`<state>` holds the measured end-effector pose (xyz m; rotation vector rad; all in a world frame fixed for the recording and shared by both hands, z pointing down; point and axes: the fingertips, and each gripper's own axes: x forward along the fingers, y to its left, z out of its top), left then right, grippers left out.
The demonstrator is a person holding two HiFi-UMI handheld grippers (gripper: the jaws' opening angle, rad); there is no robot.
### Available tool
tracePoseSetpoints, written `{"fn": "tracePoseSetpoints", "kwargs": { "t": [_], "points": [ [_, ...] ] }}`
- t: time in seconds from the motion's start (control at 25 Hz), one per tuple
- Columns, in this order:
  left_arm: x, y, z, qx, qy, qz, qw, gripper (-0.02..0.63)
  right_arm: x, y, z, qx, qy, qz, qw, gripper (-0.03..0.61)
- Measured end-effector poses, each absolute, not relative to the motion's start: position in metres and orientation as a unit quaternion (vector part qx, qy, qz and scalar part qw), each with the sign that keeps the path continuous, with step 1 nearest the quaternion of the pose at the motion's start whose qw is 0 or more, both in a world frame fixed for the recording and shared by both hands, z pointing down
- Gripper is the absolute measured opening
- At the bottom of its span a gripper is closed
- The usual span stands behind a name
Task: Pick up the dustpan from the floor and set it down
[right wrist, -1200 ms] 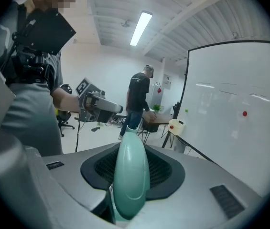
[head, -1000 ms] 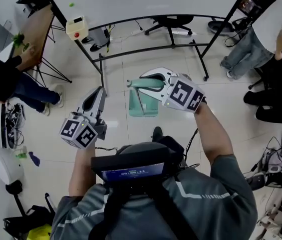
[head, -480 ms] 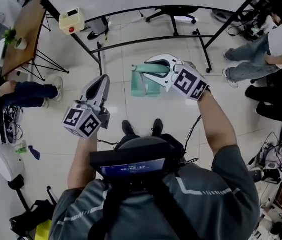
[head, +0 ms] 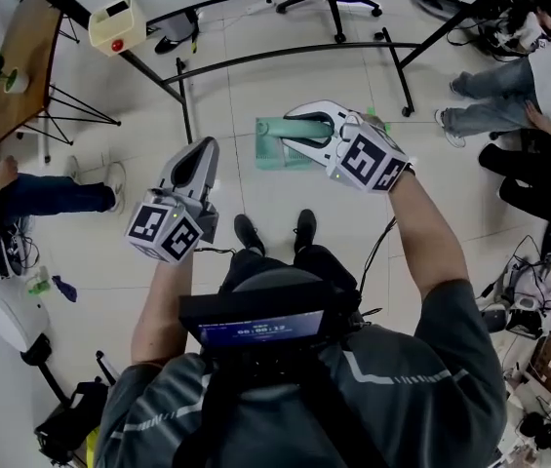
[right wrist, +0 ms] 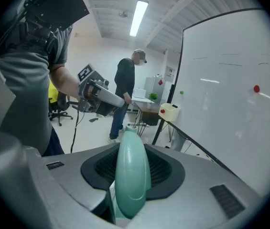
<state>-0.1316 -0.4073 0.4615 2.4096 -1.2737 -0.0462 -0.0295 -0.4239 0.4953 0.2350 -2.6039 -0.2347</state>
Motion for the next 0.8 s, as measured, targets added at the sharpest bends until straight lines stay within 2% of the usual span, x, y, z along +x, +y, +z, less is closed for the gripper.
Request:
{"fn": "tracePoseSetpoints", "kwargs": {
  "t": [0.28, 0.6, 0.8],
  "points": [
    [-0.124, -0.445, 0.576, 0.854, -0.457, 0.008, 0.248, 0.031, -0.025, -0.461, 0.623, 0.091, -0.954, -0.054, 0.281, 0.155],
    [-0.105, -0.473, 0.725, 0.853, -0.451, 0.038, 0.260, 0.032, -0.018, -0.478, 0.777, 0.082, -0.948, -0.048, 0.303, 0.155],
    [-0.118, -0.482, 0.813, 0.839, -0.459, 0.067, 0.284, 0.032, -0.021, -0.492, 0.867, 0.081, -0.940, -0.048, 0.329, 0.155]
  ]
}}
